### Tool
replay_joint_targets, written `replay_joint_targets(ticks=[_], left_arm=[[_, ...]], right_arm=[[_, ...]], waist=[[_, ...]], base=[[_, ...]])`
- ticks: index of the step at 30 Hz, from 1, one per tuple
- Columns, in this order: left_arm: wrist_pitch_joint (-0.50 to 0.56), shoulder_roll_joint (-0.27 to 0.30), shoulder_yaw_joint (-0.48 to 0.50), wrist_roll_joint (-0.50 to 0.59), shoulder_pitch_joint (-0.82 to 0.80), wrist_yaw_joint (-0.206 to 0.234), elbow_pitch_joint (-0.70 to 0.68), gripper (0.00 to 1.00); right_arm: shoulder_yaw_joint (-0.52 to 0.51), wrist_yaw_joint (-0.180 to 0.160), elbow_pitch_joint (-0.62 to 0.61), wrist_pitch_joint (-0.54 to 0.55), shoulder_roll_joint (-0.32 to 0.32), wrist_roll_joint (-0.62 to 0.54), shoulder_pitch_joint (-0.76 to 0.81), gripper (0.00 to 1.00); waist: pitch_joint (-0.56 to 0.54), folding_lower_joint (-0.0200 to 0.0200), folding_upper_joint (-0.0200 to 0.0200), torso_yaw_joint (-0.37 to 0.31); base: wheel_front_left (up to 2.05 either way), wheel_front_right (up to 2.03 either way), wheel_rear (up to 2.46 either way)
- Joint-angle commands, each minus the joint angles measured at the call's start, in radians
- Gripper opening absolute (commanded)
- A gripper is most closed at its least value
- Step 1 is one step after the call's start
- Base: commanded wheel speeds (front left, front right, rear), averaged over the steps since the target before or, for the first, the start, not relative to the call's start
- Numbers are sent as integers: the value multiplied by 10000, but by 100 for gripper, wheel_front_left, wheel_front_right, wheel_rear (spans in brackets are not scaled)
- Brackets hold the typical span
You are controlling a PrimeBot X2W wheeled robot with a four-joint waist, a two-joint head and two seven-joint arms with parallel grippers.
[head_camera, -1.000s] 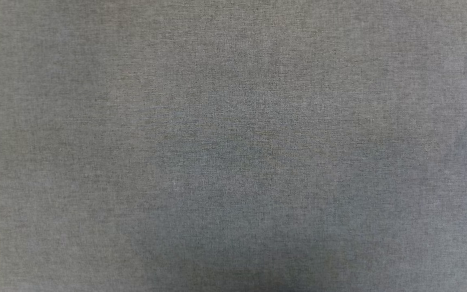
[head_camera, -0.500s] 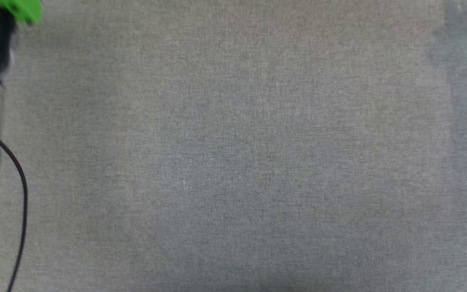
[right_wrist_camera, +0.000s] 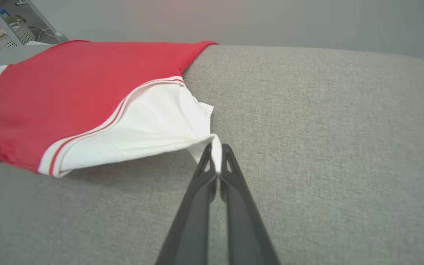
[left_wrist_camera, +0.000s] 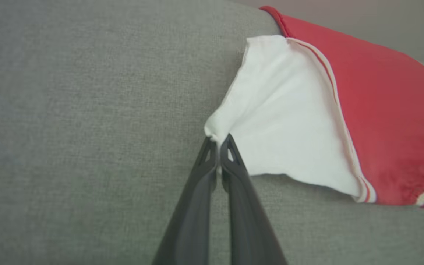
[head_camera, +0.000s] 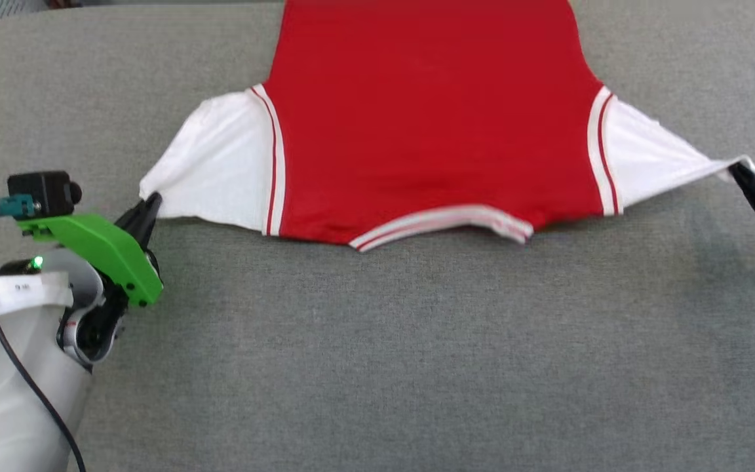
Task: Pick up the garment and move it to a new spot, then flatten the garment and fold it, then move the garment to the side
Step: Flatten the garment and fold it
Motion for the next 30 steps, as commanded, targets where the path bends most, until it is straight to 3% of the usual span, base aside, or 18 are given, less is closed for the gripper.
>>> replay_joint_targets(ticks=[1, 10, 20, 30], left_arm=[[24, 223, 66, -82, 411, 187, -187, 0], [602, 494, -157, -307, 2377, 890, -1566, 0], [1374, 854, -312, -1010, 4908, 1474, -3303, 0], [2220, 1342, -665, -1214, 6226, 1975, -5196, 0]], right_arm=[[125, -21, -68, 25, -296, 16, 286, 0], [605, -21, -205, 307, -858, 502, 1538, 0], [869, -21, -797, 1598, -1302, 1542, 3344, 0], [605, -21, -1436, 2405, -1706, 2002, 5030, 0]], waist=[[-610, 1, 0, 46], [-1539, 1, 0, 116], [-2479, 1, 0, 164], [-2639, 1, 0, 334]], base=[[0, 0, 0], [0, 0, 0], [0, 0, 0], [0, 0, 0]])
